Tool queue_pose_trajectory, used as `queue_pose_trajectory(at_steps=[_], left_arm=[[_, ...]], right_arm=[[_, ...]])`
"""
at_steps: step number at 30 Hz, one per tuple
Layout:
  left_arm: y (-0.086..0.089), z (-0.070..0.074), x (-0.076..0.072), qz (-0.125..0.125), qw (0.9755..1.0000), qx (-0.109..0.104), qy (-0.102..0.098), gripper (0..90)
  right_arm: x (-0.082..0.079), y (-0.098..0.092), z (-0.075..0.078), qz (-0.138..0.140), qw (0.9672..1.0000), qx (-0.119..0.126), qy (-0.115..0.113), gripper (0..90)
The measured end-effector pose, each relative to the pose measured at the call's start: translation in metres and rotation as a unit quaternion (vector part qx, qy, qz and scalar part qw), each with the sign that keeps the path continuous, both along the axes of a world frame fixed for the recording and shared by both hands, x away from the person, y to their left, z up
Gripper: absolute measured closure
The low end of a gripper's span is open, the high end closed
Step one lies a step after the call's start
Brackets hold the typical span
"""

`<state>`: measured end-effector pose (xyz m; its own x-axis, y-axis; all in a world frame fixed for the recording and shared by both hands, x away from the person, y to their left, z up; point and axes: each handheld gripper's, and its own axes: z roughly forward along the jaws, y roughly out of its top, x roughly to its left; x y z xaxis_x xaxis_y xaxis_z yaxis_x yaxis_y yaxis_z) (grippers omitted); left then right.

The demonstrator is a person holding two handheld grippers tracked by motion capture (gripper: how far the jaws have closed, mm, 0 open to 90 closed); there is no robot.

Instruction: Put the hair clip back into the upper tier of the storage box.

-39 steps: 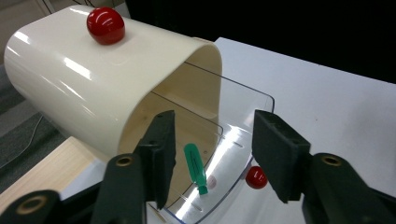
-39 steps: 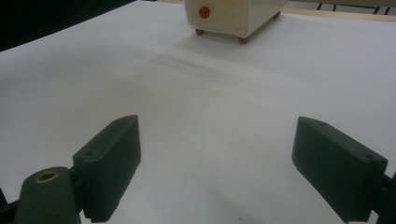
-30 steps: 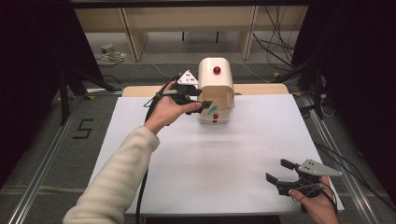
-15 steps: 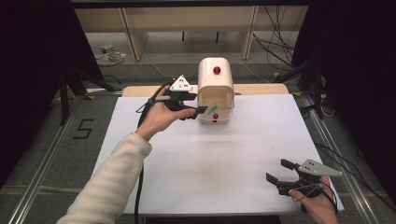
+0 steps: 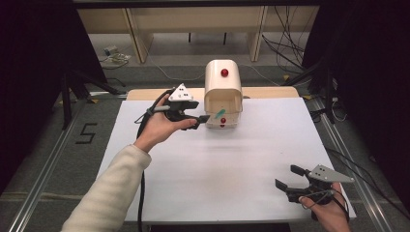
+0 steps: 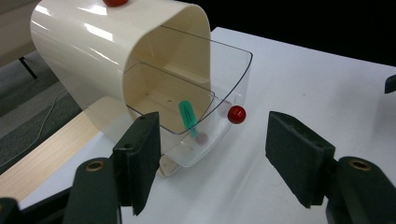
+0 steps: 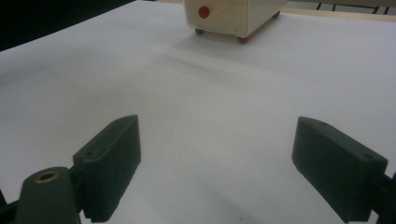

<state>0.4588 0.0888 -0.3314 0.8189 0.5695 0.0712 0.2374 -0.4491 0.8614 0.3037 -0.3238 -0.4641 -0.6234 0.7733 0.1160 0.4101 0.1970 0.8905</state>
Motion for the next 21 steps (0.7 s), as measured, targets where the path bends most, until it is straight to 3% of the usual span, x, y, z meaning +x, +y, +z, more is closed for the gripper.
queue_pose_trajectory(at_steps=[16,21], left_arm=[[0.012,-0.013,-0.012,0.002,1.0000,0.003,0.003,34.5],[0.019,-0.018,-0.019,0.002,1.0000,-0.008,0.001,31.7]], right_arm=[[0.000,0.000,0.000,-0.001,1.0000,-0.001,0.000,16.3],[0.000,0.000,0.000,0.000,1.0000,0.001,-0.001,16.3]])
